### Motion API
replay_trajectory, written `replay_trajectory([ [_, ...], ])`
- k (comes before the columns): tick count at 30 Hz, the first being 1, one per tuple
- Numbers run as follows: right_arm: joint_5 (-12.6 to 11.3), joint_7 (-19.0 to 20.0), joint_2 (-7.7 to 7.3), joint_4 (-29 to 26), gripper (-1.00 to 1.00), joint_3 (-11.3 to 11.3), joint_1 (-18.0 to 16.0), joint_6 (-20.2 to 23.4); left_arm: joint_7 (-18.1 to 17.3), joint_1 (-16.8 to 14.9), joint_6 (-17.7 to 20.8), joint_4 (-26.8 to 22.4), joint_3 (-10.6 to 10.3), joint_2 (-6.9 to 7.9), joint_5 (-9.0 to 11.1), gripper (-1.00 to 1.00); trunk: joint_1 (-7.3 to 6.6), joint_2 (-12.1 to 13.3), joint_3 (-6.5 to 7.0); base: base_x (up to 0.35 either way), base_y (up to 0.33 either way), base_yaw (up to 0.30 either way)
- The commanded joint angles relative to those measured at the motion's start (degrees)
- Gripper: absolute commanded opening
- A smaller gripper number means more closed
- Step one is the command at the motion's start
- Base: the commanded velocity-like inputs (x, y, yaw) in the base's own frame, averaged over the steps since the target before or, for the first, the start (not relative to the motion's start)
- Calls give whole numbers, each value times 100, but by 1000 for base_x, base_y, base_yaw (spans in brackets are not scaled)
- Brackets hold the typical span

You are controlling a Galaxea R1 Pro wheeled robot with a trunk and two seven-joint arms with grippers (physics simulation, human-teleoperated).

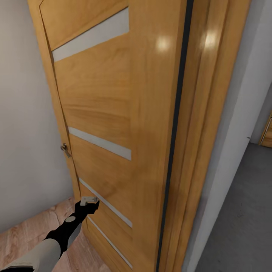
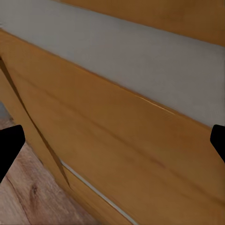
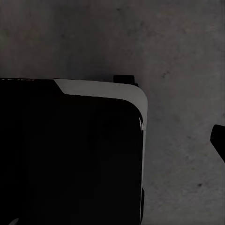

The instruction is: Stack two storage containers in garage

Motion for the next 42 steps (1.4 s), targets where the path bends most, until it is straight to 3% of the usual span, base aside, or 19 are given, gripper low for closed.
replay_trajectory([
  [1, -1, 19, -2, 5, 100, -2, -4, -20, -36, -8, -18, 0, -5, -1, 9, 100, 3, -3, -5, 141, 0, -2],
  [42, -1, 33, -2, 5, 100, 2, -4, -20, -38, -8, -18, 0, -5, 0, 9, 100, 3, -3, -5, 34, 0, 0],
])
